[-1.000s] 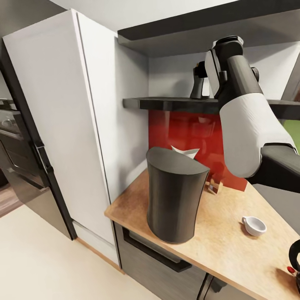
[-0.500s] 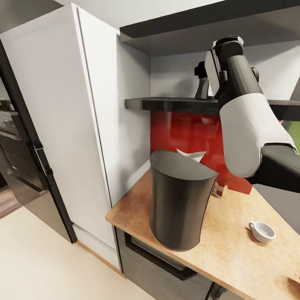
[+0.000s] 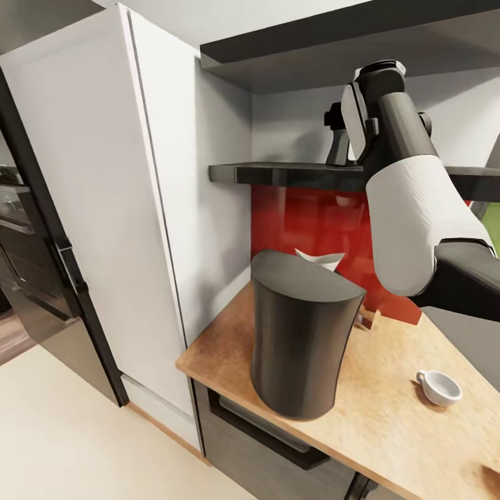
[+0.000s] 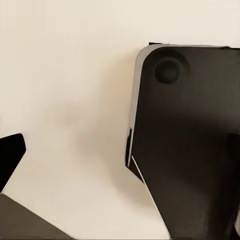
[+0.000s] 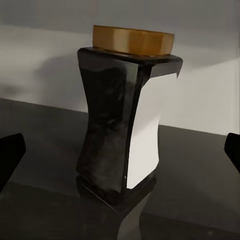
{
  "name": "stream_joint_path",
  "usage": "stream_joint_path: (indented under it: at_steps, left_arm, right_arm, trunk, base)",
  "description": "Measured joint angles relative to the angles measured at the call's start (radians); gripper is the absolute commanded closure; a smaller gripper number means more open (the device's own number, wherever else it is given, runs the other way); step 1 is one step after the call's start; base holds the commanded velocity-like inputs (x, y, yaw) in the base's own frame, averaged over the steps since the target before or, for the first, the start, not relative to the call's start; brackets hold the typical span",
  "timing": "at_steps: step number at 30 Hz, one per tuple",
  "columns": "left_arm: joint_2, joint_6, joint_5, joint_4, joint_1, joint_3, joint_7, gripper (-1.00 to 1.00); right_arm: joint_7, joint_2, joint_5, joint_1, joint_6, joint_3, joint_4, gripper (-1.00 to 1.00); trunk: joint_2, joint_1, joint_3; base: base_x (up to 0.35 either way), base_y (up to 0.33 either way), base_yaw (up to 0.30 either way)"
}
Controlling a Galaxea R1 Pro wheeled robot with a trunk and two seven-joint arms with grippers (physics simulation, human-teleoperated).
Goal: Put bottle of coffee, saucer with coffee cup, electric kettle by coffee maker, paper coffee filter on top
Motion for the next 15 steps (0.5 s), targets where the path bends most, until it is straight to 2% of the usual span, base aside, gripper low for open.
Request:
stream_joint_path:
  at_steps: [6,15]
  left_arm:
    - [0.011,0.000,0.000,0.000,0.007,-0.002,-0.001,-1.00]
    - [0.011,0.001,0.000,0.001,0.007,-0.002,-0.001,-1.00]
  right_arm:
    - [0.000,-0.001,0.001,0.000,0.000,-0.001,0.000,-1.00]
    - [0.000,-0.004,0.002,0.000,0.000,-0.002,-0.002,-1.00]
  trunk:
    - [0.000,0.000,0.000]
    - [0.000,0.000,0.000]
  base:
    - [0.212,0.000,0.000]
    - [0.054,-0.006,0.000]
